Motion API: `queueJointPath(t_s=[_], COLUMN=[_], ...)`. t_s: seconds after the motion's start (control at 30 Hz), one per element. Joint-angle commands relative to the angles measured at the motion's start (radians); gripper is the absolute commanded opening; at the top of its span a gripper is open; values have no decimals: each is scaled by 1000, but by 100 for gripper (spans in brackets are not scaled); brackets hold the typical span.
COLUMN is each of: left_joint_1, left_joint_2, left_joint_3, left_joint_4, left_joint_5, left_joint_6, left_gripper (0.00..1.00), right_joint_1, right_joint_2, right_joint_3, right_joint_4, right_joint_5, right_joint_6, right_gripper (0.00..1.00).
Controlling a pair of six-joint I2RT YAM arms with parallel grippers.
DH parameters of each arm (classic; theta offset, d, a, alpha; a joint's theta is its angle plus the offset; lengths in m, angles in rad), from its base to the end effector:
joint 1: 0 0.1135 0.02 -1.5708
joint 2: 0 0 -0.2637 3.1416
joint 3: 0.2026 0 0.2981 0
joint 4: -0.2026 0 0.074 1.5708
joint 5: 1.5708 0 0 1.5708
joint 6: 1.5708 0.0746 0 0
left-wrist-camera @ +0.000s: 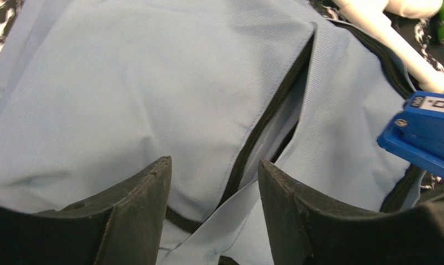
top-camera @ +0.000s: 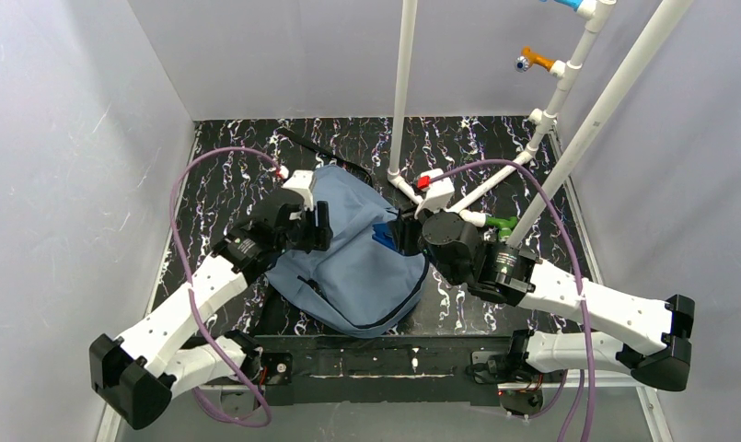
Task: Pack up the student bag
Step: Place the stationery in the student bag.
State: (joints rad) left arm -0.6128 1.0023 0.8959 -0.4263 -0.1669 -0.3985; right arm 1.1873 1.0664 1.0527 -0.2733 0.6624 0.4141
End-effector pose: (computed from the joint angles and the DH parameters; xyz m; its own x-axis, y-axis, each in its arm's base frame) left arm 0.2541 -0.1635 0.2894 -0.5575 -0.0757 -0.8267 0.2536 0.9327 -0.2565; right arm 0.1596 0.2729 0.3627 -0.3024 0.0985 -0.9481 -0.4248 0.8765 0.2265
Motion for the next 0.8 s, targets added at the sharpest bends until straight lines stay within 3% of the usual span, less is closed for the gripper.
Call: queueJointPath(t_s=[0.0, 0.17, 0.33, 0.53, 0.77], left_joint_1=[4, 3, 2, 2, 4], left_joint_2=[80, 146, 116, 89, 111], left_joint_3=[91, 79, 16, -2, 141], left_joint_4=[-21, 19, 83, 74, -42], left_joint_5=[172, 411, 509, 485, 380], left_joint_6=[132, 105, 42, 28, 97], left_gripper=[53, 39, 24, 27, 49], right_joint_1=[2, -12, -47, -56, -57], right_joint_2=[-21, 60, 128, 171, 88], right_joint_3=[51, 132, 166, 112, -139], right_joint_4=[137, 141, 199, 243, 459], right_joint_5=[76, 71, 5, -90, -125], right_joint_6=[-32, -57, -76, -64, -114], right_gripper=[1, 1, 1, 1, 1])
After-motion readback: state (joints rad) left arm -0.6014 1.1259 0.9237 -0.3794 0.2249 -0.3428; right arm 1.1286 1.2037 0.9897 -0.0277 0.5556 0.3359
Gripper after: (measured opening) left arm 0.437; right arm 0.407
